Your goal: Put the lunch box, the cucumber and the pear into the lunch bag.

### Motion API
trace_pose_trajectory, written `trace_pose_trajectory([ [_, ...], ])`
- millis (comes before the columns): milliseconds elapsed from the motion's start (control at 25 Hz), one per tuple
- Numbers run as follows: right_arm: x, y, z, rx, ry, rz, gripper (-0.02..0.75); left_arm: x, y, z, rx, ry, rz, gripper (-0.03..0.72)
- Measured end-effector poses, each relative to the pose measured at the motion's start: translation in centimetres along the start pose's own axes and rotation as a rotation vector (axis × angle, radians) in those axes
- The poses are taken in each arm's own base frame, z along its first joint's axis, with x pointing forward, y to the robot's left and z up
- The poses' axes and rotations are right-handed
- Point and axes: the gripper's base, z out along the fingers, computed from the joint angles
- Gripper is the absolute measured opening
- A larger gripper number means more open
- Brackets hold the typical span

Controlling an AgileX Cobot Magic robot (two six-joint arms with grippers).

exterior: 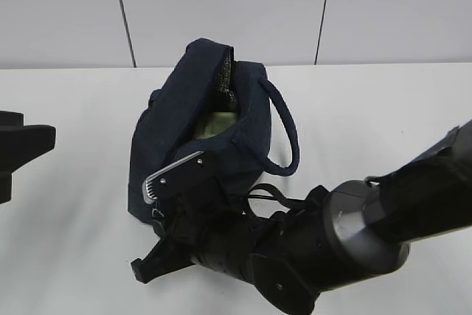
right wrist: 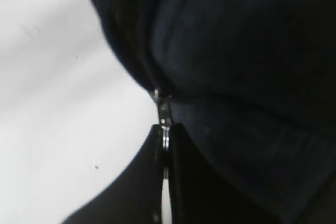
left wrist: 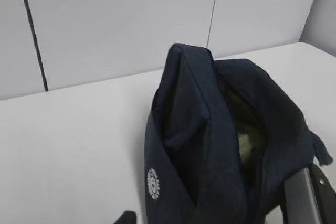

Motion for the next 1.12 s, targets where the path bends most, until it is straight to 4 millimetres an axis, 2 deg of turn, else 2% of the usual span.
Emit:
trace_pose_trajectory([
  [80, -0.4, 0.2, -0.5, -0.007, 0.025, -0.01, 0.006, -0.1, 0.1, 0.0, -0.015, -0.009, -0.001, 0.309],
  [400, -5.0, 1.0, -4.9, -0.034, 0.02, -0.056, 0.006, 0.1, 0.1, 0.4, -0.007, 0.009, -0.038, 0.263],
  [720, -8.2, 1.5, -8.6, -0.056, -0.042, -0.129, 0.006, 2.8, -0.3, 4.0, 0.104, 0.255, 0.0, 0.257],
  [880, -8.7, 1.6, -9.4, -0.058, -0.039, -0.135, 0.006, 3.0, -0.5, 5.9, 0.178, 0.336, 0.062, 0.257],
  [1120, -8.7, 1.6, -9.7, -0.057, -0.016, -0.141, 0.006, 3.4, -0.4, 7.6, 0.229, 0.335, 0.259, 0.272],
])
